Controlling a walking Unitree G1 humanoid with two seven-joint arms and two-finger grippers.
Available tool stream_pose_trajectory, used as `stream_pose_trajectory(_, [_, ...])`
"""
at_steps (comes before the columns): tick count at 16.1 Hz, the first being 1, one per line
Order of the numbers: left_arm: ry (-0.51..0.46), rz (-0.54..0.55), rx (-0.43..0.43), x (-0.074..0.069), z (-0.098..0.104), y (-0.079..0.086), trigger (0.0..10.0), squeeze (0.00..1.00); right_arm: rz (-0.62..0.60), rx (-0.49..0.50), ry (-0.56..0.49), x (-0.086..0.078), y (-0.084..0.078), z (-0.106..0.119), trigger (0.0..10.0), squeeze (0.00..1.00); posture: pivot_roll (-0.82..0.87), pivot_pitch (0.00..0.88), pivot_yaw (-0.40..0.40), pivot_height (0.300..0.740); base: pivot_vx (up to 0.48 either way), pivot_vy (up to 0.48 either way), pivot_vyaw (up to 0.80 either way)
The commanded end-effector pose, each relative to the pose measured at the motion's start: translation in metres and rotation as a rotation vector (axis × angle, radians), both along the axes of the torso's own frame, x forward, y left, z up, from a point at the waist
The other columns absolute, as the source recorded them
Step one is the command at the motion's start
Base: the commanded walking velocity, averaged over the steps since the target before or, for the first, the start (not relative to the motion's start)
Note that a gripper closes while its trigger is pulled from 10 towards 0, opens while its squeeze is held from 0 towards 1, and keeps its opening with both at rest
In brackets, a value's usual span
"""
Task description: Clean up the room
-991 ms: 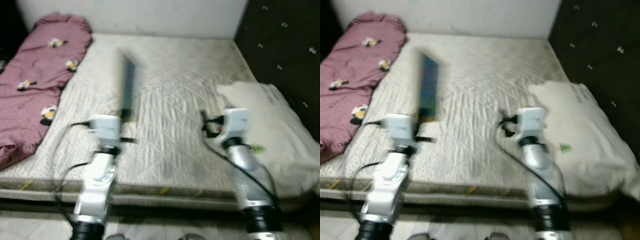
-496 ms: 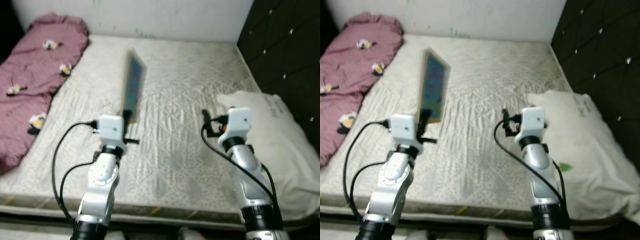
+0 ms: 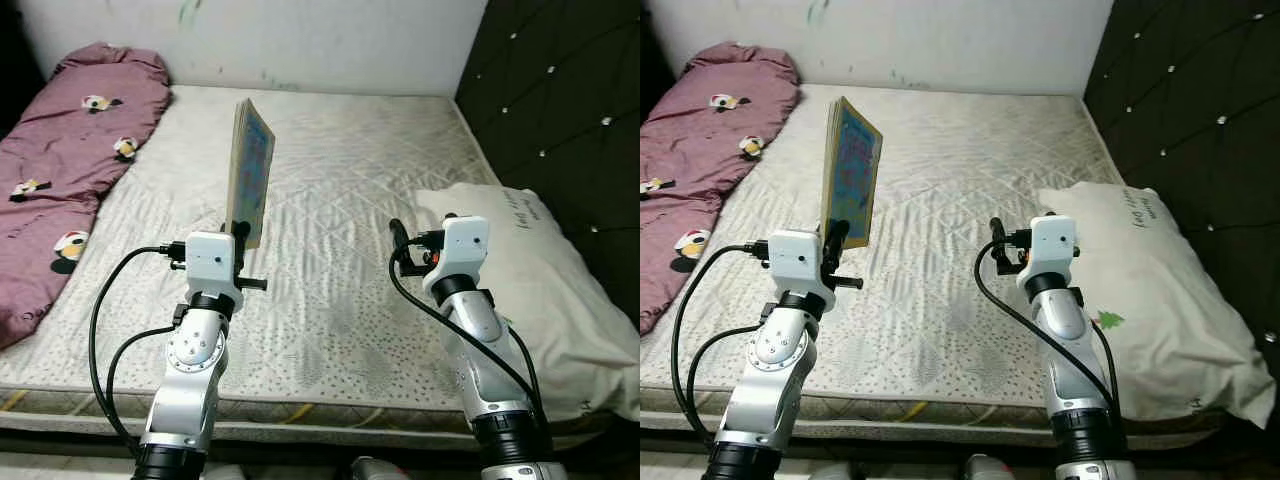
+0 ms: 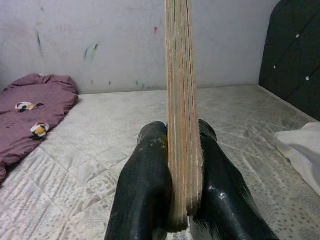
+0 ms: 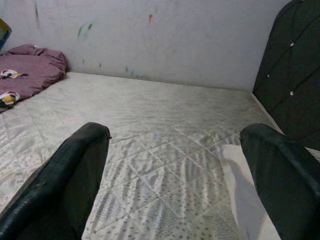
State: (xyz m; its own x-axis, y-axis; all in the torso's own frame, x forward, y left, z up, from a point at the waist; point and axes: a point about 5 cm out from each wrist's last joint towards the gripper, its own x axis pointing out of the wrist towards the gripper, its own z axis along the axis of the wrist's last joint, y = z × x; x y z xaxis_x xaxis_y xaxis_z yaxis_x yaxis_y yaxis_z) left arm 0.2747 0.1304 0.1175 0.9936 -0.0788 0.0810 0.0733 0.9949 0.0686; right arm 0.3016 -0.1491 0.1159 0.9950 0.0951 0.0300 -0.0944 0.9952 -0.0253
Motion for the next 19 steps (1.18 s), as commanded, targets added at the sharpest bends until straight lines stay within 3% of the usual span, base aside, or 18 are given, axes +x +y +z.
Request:
stream_pose_trajectory(1, [-0.043, -0.006, -0.005, 0.001, 0.01, -0.001, 10.0, 0.0, -0.004, -0.001, -0.013, 0.001, -0.002, 0.004, 10.0, 0.0, -0.02, 0.0, -0.024, 0.74, 0.0, -0.259, 0.0])
stream_pose_trajectory(10, [-0.044, -0.015, -0.013, 0.002, 0.01, -0.001, 10.0, 0.0, -0.001, -0.008, -0.011, 0.003, -0.001, 0.003, 10.0, 0.0, -0.02, 0.0, -0.028, 0.74, 0.0, -0.287, 0.0])
stream_pose_trajectory(13, [-0.036, -0.038, -0.033, 0.002, 0.008, -0.004, 10.0, 0.0, -0.006, -0.004, -0.009, 0.004, -0.001, 0.004, 10.0, 0.0, -0.02, 0.0, -0.036, 0.74, 0.0, 0.0, 0.0])
stream_pose_trajectory(15, [0.026, 0.013, 0.005, 0.003, -0.001, -0.005, 10.0, 0.0, -0.016, -0.009, -0.007, 0.004, -0.003, 0.004, 10.0, 0.0, 0.0, 0.0, -0.048, 0.74, 0.0, 0.0, 0.0])
stream_pose_trajectory(18, [0.033, 0.026, -0.081, 0.004, -0.001, 0.001, 10.0, 0.0, -0.011, -0.016, -0.004, 0.004, -0.001, 0.004, 10.0, 0.0, 0.0, 0.0, -0.053, 0.74, 0.0, 0.0, 0.0])
stream_pose_trajectory(19, [0.001, 0.023, -0.048, 0.002, -0.001, 0.01, 10.0, 0.0, 0.0, -0.02, 0.0, 0.003, 0.003, 0.004, 10.0, 0.0, 0.0, 0.0, -0.05, 0.74, 0.0, 0.0, -0.8])
